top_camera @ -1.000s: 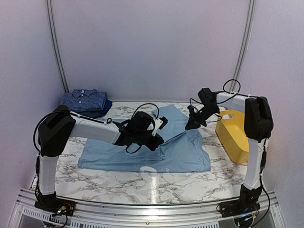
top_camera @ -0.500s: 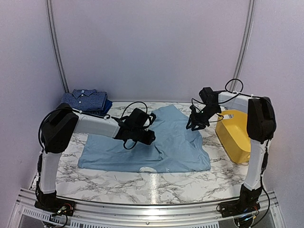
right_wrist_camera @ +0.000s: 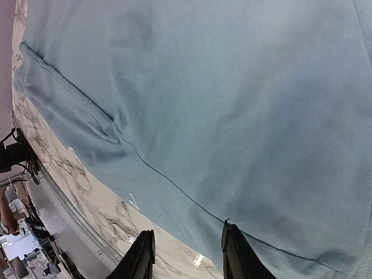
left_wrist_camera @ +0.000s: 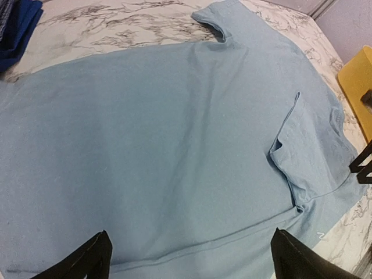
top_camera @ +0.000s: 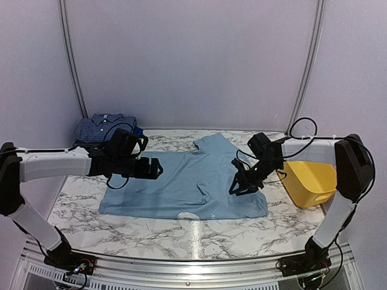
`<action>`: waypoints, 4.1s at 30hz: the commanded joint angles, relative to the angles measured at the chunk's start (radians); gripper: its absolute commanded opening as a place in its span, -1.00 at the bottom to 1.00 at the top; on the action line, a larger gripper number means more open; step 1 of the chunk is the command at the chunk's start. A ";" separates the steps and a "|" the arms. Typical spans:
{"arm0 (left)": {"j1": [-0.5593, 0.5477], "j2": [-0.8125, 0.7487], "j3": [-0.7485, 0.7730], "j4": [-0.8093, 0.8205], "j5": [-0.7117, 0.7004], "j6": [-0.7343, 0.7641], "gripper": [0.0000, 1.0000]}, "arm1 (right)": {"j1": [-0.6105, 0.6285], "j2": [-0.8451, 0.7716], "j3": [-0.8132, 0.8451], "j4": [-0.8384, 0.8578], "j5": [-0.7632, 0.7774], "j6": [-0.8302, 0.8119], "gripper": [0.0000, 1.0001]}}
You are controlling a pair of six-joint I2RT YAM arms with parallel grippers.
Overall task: Fold and stack the mixed laundry pile
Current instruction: Move the 1/3-folded T-shirt to the center of the board, then pick up the 1/3-folded T-shirt from the center of the board.
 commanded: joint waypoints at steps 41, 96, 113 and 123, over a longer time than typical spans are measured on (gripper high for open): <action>0.488 0.033 -0.152 -0.286 0.171 0.051 -0.31 | -0.115 0.014 -0.266 0.053 0.022 -0.052 -0.32; 0.341 -0.359 -0.632 -0.433 0.215 -0.521 -0.45 | 0.031 -0.100 -0.439 0.132 -0.023 0.170 -0.25; 0.341 -0.537 -0.205 -0.613 0.040 -0.218 0.98 | -0.030 -0.163 -0.075 -0.029 0.032 -0.023 0.12; 0.456 -0.163 0.218 -0.570 -0.072 -0.040 0.98 | -0.175 0.251 0.566 -0.011 0.127 -0.107 0.23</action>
